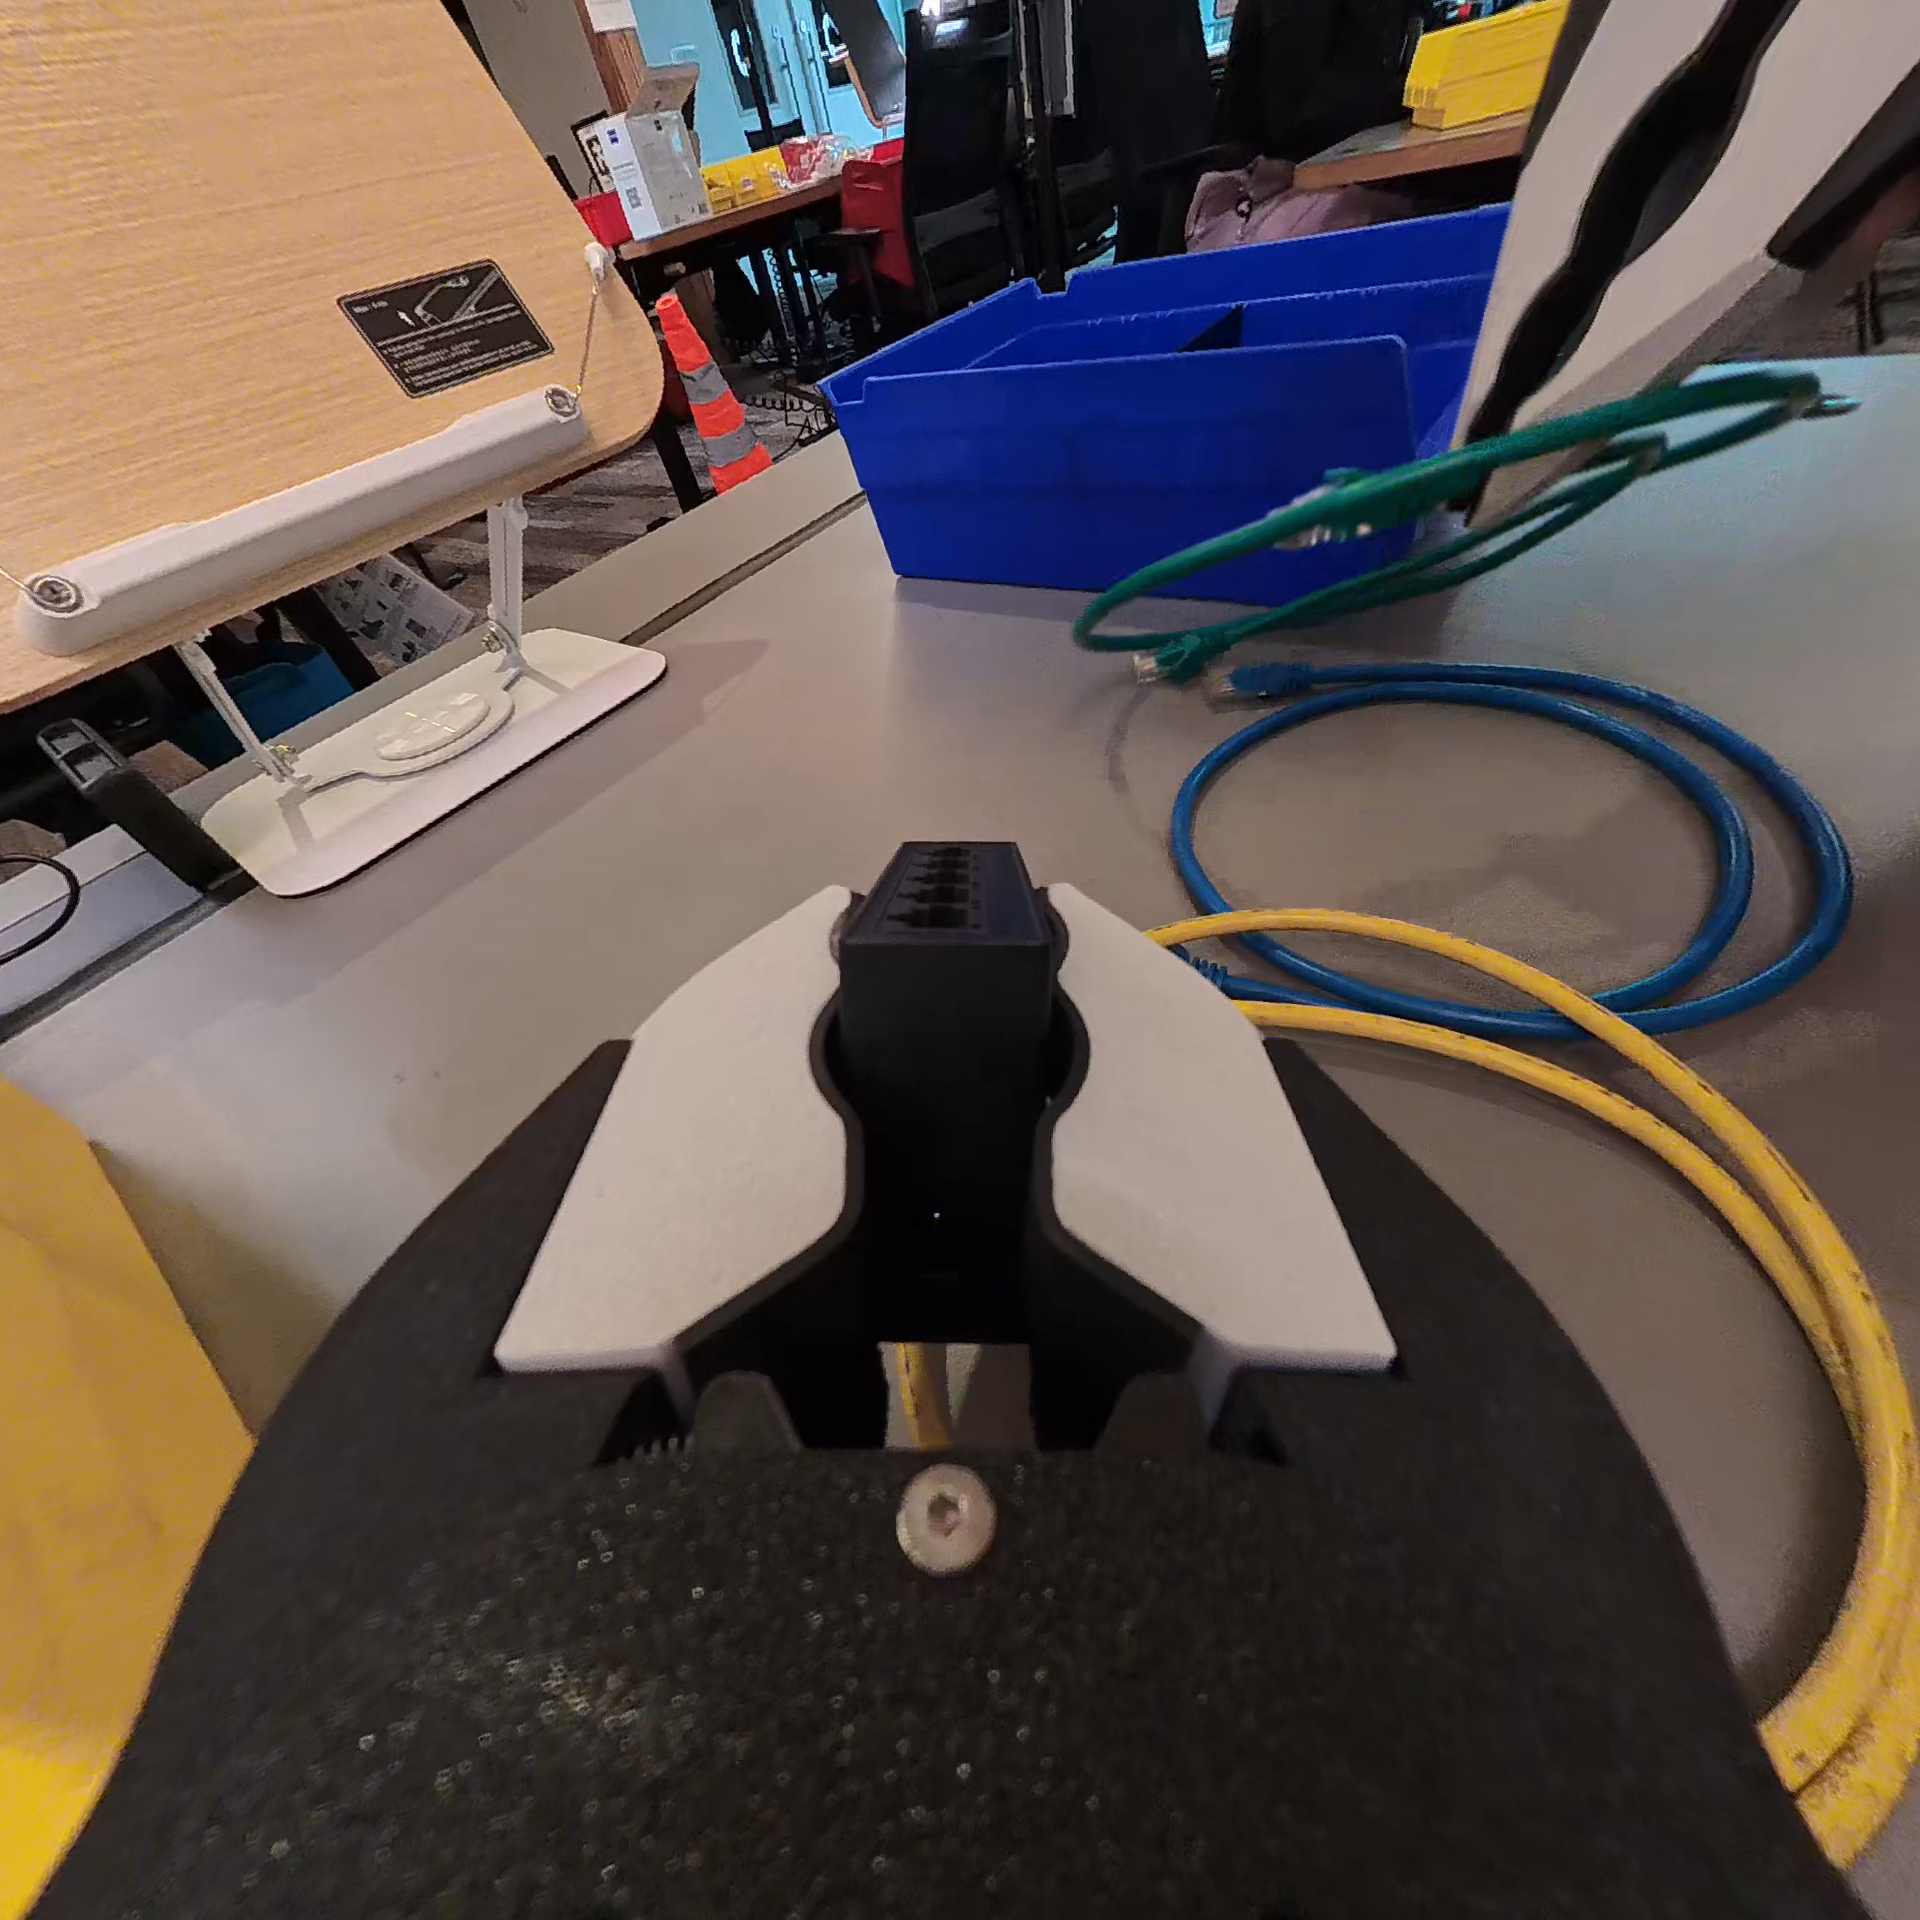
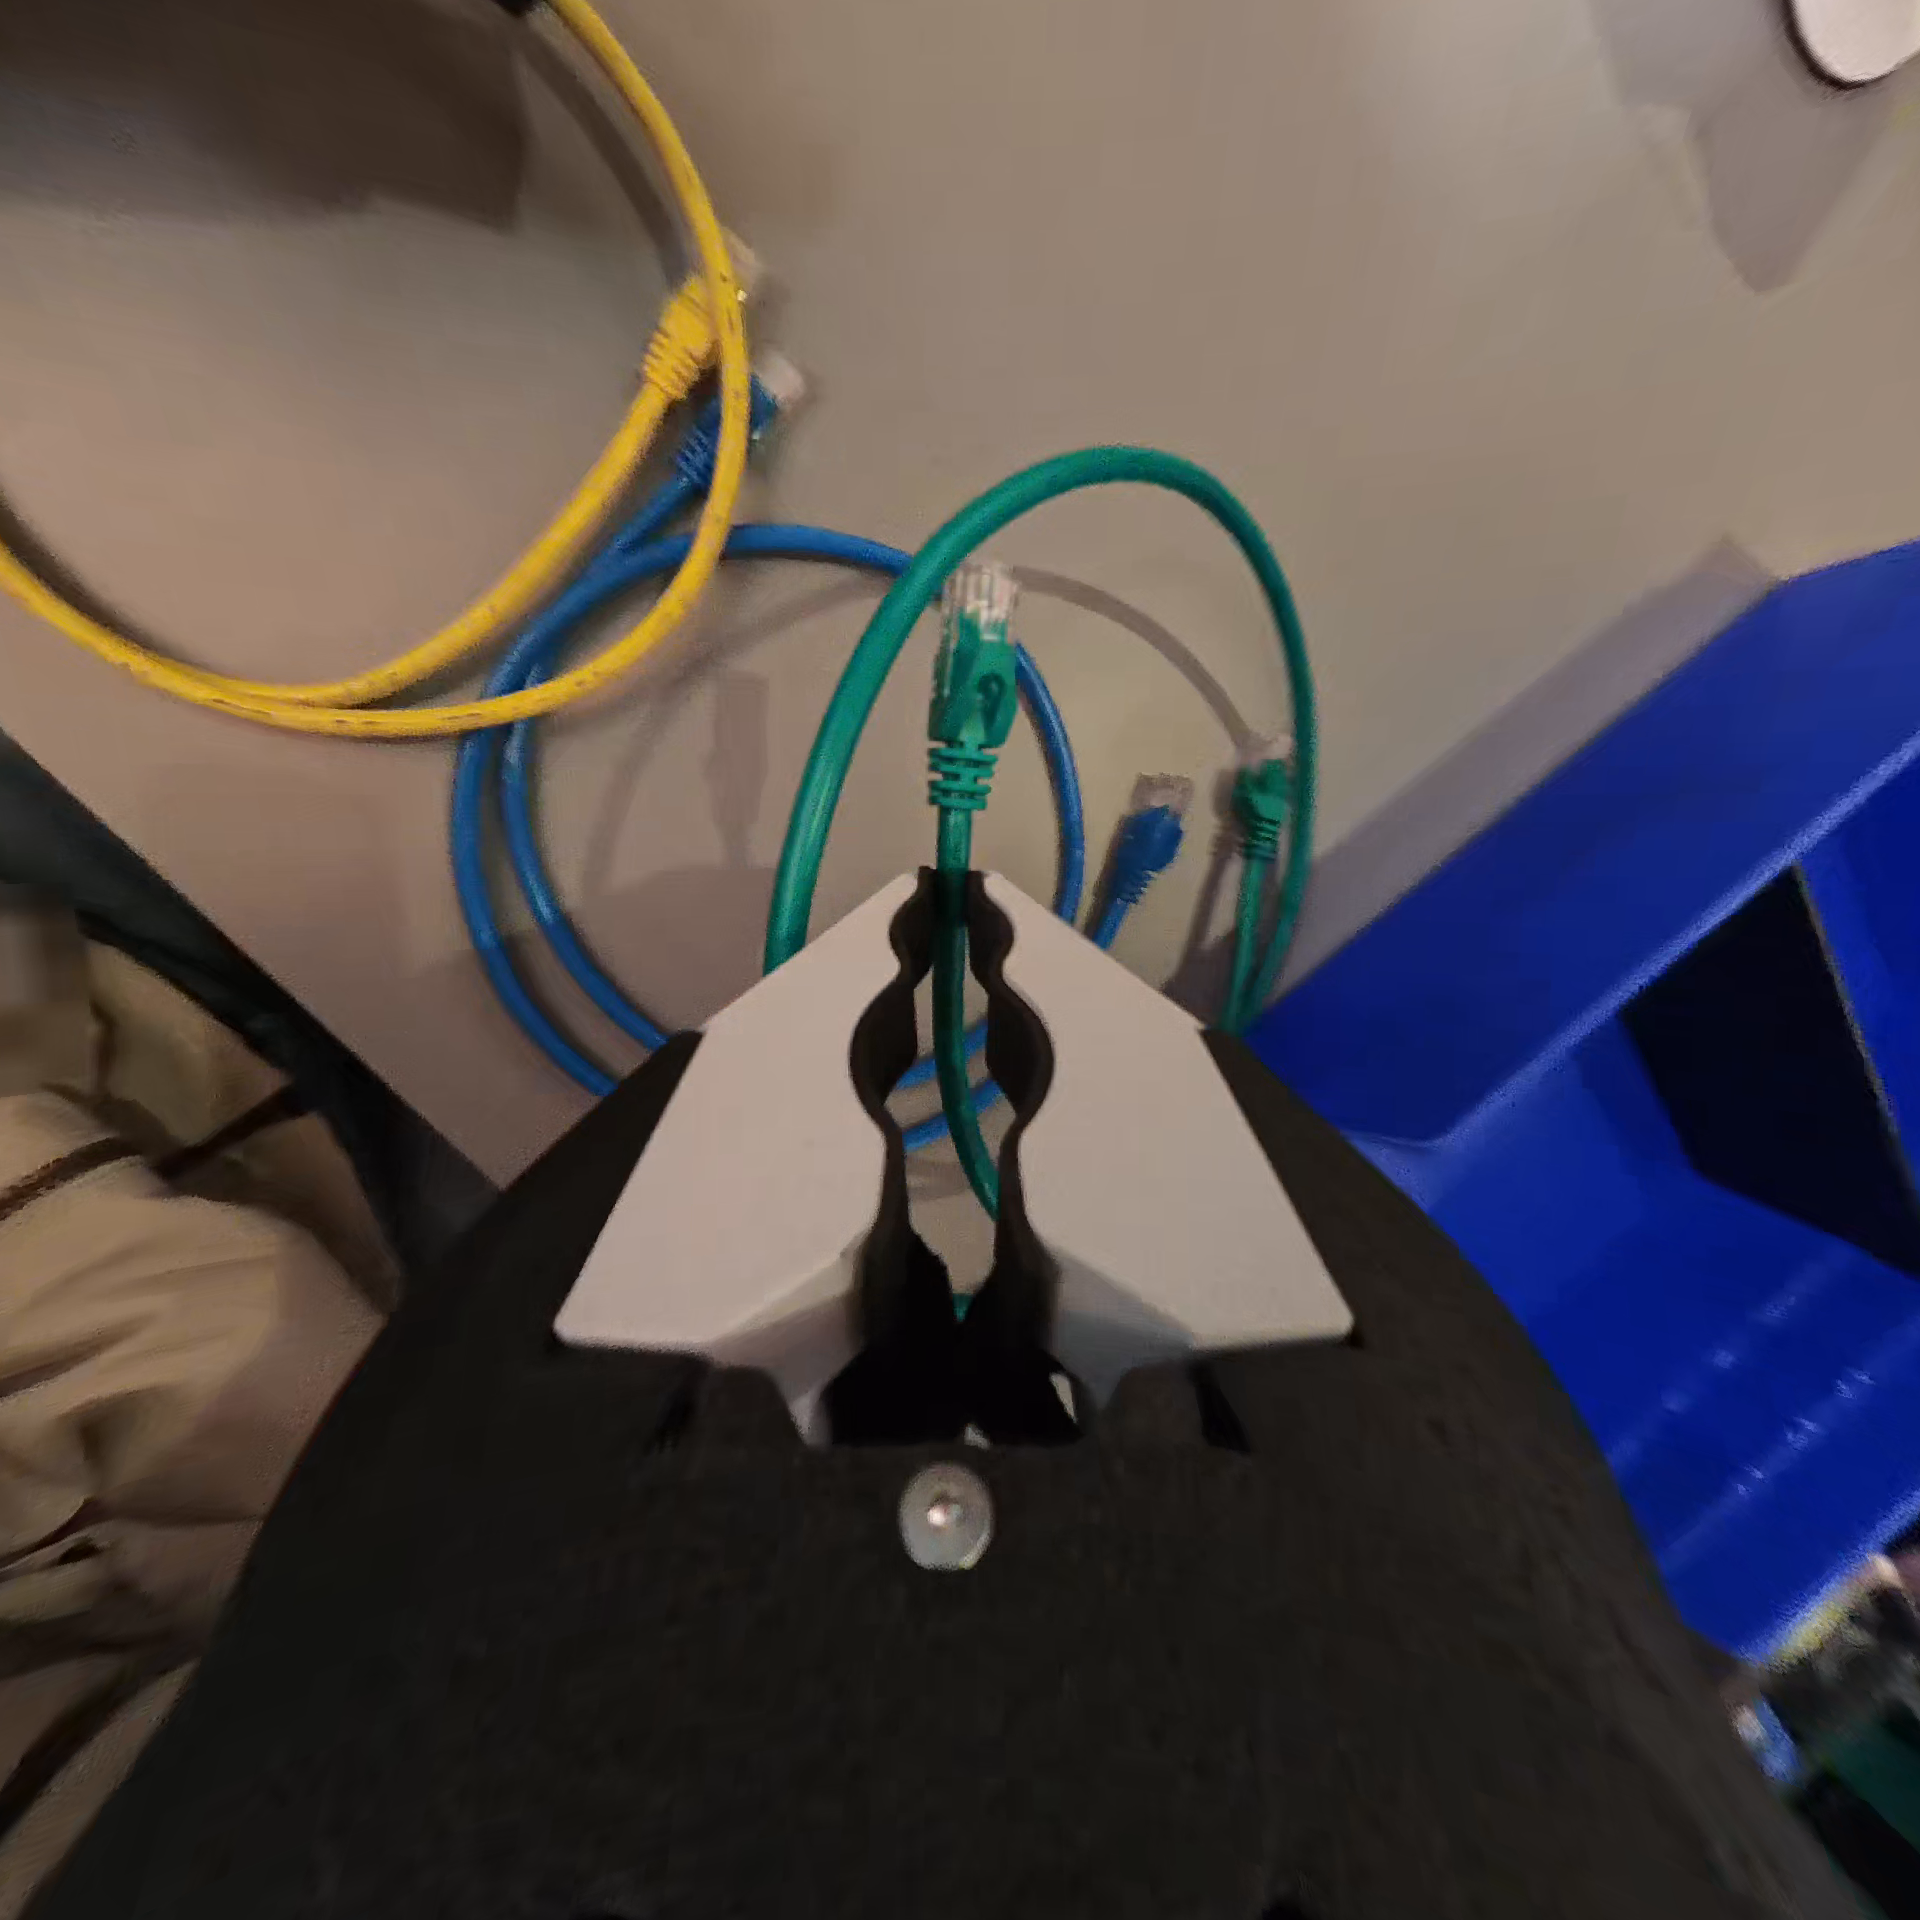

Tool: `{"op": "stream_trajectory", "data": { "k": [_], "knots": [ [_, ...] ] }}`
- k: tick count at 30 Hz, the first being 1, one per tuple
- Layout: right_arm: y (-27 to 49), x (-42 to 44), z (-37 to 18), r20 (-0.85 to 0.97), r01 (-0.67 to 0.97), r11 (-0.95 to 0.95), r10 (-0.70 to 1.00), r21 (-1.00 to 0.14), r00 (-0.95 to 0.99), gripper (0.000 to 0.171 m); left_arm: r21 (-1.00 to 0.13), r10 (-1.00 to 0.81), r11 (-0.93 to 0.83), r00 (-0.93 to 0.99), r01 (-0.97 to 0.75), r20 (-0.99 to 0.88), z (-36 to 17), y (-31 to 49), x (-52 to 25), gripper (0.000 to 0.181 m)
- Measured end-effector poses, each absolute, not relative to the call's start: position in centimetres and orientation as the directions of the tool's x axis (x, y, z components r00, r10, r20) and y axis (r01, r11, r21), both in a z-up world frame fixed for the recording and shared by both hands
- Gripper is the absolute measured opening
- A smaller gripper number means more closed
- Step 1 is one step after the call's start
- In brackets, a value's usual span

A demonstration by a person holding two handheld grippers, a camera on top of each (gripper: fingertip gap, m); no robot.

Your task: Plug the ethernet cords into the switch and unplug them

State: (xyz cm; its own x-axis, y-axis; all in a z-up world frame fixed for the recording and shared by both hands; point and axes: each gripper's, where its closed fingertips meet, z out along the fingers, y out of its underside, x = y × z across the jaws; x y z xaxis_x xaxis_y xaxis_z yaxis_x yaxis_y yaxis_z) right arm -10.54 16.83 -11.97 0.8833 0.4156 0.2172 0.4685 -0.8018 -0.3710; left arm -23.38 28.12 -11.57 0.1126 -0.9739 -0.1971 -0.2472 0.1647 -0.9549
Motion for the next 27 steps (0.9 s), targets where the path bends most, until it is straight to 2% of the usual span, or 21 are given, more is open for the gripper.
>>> {"op": "stream_trajectory", "data": {
  "k": [1,3,9,13,16,19,22,27],
  "knots": [
    [16.7,-11.3,-12.3,0.170,0.465,-0.796,0.434,-0.388,0.885,0.005,-0.955,-0.973,0.171,0.110,-0.244,-0.202,-11.5,28.0,-23.3,0.029],
    [16.8,-12.4,-13.3,0.117,0.463,-0.788,0.458,-0.406,0.881,0.005,-0.954,-0.970,0.203,0.089,-0.222,-0.227,-10.9,27.4,-23.1,0.029],
    [16.4,-15.9,-16.4,0.093,0.599,-0.706,0.615,-0.379,0.783,0.005,-0.944,-0.953,0.304,-0.056,-0.130,-0.299,-9.2,23.1,-22.0,0.029],
    [17.0,-16.1,-15.9,0.131,0.609,-0.681,0.616,-0.407,0.777,0.005,-0.909,-0.929,0.370,-0.074,-0.192,-0.362,-10.5,22.4,-21.5,0.029],
    [16.5,-16.5,-14.5,0.093,0.600,-0.655,0.636,-0.459,0.766,0.005,-0.882,-0.904,0.426,-0.071,-0.203,-0.421,-10.8,22.7,-21.7,0.029],
    [15.7,-17.4,-13.1,-0.002,0.560,-0.663,0.646,-0.496,0.763,0.005,-0.810,-0.834,0.551,-0.089,-0.203,-0.545,-10.9,22.5,-21.8,0.029],
    [15.5,-18.3,-12.5,-0.040,0.550,-0.652,0.663,-0.522,0.748,0.005,-0.690,-0.723,0.690,-0.143,-0.219,-0.676,-12.1,21.9,-21.6,0.029],
    [15.1,-19.3,-13.4,-0.074,0.566,-0.669,0.674,-0.481,0.735,0.005,-0.566,-0.610,0.789,-0.190,-0.240,-0.769,-13.2,21.0,-20.9,0.029]
  ]
}}
